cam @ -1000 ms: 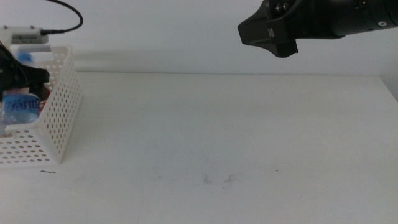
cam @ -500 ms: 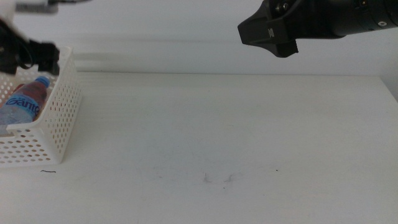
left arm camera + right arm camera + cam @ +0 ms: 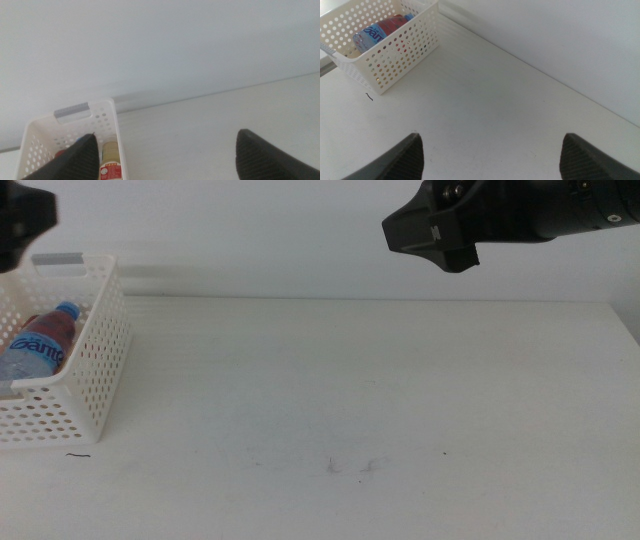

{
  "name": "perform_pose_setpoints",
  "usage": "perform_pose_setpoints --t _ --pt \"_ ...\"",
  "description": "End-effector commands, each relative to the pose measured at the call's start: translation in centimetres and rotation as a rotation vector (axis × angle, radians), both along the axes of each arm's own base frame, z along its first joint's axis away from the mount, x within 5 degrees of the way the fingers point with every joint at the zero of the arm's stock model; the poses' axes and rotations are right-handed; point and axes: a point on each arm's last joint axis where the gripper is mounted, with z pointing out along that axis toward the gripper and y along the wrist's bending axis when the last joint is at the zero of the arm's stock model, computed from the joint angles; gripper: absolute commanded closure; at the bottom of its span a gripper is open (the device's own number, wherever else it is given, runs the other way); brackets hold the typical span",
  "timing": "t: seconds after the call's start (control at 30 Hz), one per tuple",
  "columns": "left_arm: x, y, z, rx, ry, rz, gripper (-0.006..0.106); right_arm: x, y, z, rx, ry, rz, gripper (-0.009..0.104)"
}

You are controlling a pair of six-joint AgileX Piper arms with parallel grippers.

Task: Use arms to grab the bottles and put them into the dustbin to the left of the table.

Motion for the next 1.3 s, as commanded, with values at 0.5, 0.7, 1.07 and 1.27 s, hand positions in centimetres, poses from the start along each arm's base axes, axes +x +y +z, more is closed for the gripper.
perform_pose_setpoints --t 0.5,0.7,1.07,1.27 --pt "-4.8 0.5 2.1 -0.043 -0.152 -0.009 0.007 0.0 -0.1 0.1 0.000 -0.013 -0.002 0.007" --pt "-4.7 0.5 1.6 -0.024 -0.142 -0.003 0.007 0.4 -1.1 0.5 0.022 -0.054 -0.038 0.007" --pt "-9.0 1.0 -7.5 -0.179 -0.324 0.004 0.007 -3.6 -9.3 -4.3 0.192 -0.342 -0.258 0.007" --pt "-11.6 1.4 -12.9 -0.174 -0.308 0.014 0.007 -10.7 -14.5 -12.2 0.148 -0.345 -0.431 0.007"
